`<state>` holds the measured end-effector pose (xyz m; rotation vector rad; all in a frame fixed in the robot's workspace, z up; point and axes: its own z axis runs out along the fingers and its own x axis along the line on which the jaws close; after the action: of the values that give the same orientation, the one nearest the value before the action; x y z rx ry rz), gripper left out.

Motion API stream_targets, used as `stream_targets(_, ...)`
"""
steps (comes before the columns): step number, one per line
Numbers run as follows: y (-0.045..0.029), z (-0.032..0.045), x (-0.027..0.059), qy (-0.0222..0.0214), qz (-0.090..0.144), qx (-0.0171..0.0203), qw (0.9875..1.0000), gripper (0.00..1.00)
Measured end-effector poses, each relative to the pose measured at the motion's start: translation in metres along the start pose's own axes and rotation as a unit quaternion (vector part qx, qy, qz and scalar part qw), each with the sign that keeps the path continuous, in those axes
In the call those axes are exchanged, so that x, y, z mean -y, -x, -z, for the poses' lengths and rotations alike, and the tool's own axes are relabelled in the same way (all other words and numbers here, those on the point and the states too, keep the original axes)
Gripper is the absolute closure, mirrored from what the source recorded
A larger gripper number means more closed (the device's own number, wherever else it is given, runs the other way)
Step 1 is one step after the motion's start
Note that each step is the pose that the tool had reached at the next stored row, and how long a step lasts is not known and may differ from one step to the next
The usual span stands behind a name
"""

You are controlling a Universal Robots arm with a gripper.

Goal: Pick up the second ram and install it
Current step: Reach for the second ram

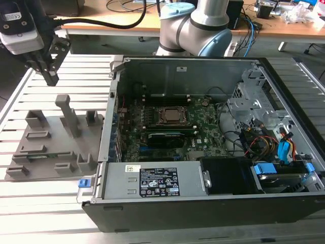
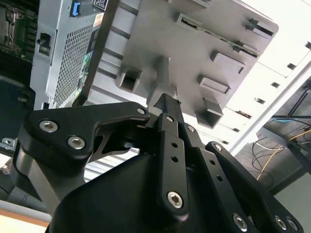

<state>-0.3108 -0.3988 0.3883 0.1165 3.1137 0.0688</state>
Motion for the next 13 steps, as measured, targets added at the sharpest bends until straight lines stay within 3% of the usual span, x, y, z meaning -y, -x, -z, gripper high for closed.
stream_targets(13,-0.0391,-0.0006,0.003,0.0,0.0,0.0,1.0,0.89)
